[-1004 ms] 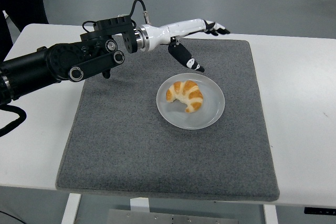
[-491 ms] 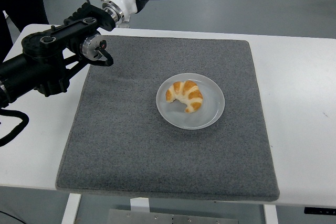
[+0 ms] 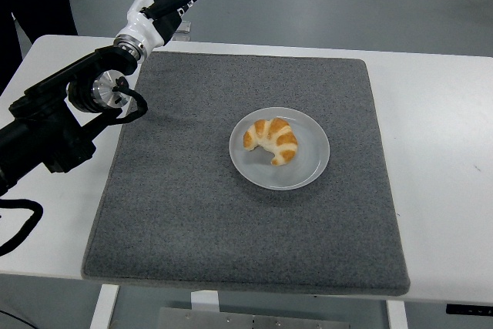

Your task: Place the bread on the plate

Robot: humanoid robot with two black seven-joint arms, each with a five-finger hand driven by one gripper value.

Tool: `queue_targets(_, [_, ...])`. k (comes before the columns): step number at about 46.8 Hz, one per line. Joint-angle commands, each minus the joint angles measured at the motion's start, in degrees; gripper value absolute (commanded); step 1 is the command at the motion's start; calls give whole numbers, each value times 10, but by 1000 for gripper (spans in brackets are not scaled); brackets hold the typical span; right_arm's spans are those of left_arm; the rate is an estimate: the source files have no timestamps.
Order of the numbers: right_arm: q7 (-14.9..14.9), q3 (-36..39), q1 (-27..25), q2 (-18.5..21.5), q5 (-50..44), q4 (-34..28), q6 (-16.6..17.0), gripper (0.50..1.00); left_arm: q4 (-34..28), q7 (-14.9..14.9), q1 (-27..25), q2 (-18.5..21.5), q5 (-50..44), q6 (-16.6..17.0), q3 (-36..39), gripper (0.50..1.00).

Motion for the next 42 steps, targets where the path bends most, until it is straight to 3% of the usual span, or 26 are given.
queue_targets(1, [0, 0, 0, 0, 0, 0, 0, 952, 1, 14, 7, 9, -36, -2, 0, 994])
queue_targets(10, [0, 0, 0, 0, 2, 1, 3, 952, 32, 28, 9, 21, -80, -17, 0, 994])
queue_targets(24, [-1, -3, -2, 0, -1, 1, 4, 952, 143, 25, 19, 7, -112, -111, -8, 1000])
queue_targets(30, [0, -2, -2, 0, -1, 1, 5, 952, 175, 9, 29, -14, -115, -133, -8, 1000])
queue_targets(42, [0, -1, -2, 0, 0, 4, 3, 952, 195, -45, 37, -49, -115, -135, -8, 1000])
